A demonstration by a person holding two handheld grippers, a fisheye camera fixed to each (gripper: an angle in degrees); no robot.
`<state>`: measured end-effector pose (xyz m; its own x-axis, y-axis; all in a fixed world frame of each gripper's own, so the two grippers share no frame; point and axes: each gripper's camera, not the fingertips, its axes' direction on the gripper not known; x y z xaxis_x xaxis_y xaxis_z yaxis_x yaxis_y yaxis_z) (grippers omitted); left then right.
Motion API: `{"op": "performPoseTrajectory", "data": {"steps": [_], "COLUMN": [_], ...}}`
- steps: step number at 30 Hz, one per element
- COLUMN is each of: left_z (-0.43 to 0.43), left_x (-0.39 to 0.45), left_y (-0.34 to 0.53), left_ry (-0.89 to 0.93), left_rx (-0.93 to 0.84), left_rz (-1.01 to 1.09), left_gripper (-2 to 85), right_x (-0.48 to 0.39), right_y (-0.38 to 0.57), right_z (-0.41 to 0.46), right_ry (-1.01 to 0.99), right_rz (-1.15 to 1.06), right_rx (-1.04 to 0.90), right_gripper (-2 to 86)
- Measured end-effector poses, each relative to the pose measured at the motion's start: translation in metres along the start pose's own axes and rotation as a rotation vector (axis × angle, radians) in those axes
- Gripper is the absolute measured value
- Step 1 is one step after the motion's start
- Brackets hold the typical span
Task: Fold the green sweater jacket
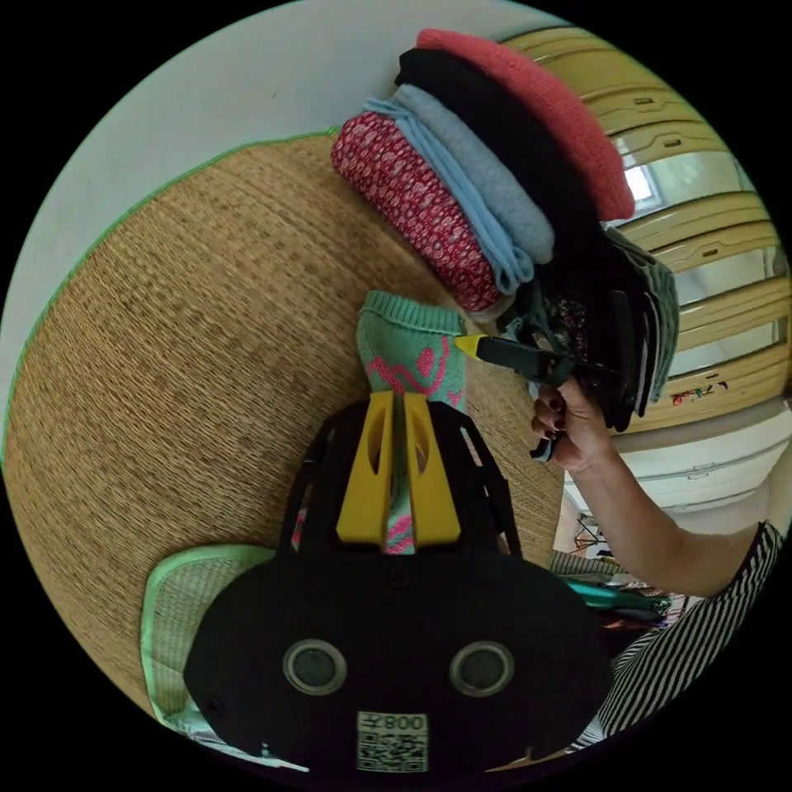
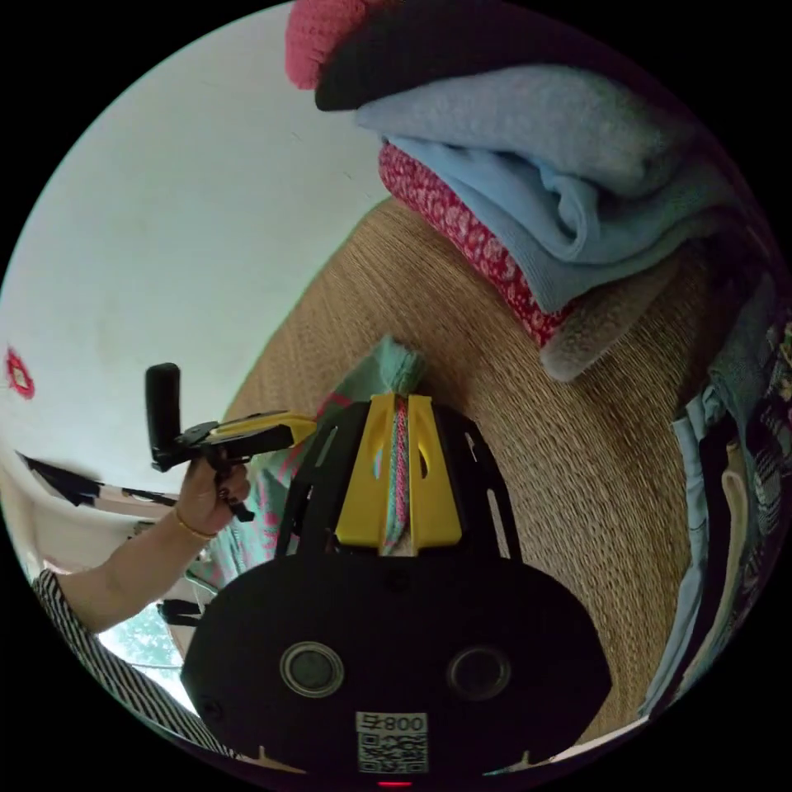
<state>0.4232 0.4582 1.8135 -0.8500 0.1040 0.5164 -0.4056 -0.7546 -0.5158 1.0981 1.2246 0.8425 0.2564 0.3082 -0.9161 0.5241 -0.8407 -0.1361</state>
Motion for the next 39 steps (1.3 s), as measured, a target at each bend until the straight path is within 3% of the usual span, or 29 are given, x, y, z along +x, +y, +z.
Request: {"op": "performPoseTrajectory", "data": {"steps": [6, 10, 21, 28, 34, 39], "left_z": [-0.081, -0.148, -0.312, -0.397, -0.444, -0.482], "left_x": [0.03, 0.034, 0.049, 0.048, 0.036, 0.032], "left_y": [0.031, 0.074, 0.266, 0.423, 0.532, 0.626], "left_ry": [0.029, 0.089, 0.168, 0.093, 0.015, -0.001], "left_rx": [0.182, 0.301, 0.534, 0.594, 0.571, 0.693], "left_rz": [0.097, 0.101, -0.022, -0.288, -0.521, -0.732], "left_gripper": [2.1, 2.0, 1.7, 1.8, 2.0, 3.2], "right_x": [-0.052, -0.104, -0.304, -0.413, -0.49, -0.544], "right_y": [0.035, 0.061, 0.18, 0.267, 0.343, 0.404], "right_z": [-0.04, -0.041, 0.09, 0.206, 0.315, 0.404], "right_ry": [-0.345, -0.517, -0.916, -0.94, -0.822, -0.71], "right_rz": [-0.144, -0.266, -0.494, -0.581, -0.661, -0.698], "right_rx": [0.176, 0.178, -0.212, -0.472, -0.67, -0.811], "right_gripper": [2.7, 2.7, 2.7, 2.8, 2.7, 2.7]}}
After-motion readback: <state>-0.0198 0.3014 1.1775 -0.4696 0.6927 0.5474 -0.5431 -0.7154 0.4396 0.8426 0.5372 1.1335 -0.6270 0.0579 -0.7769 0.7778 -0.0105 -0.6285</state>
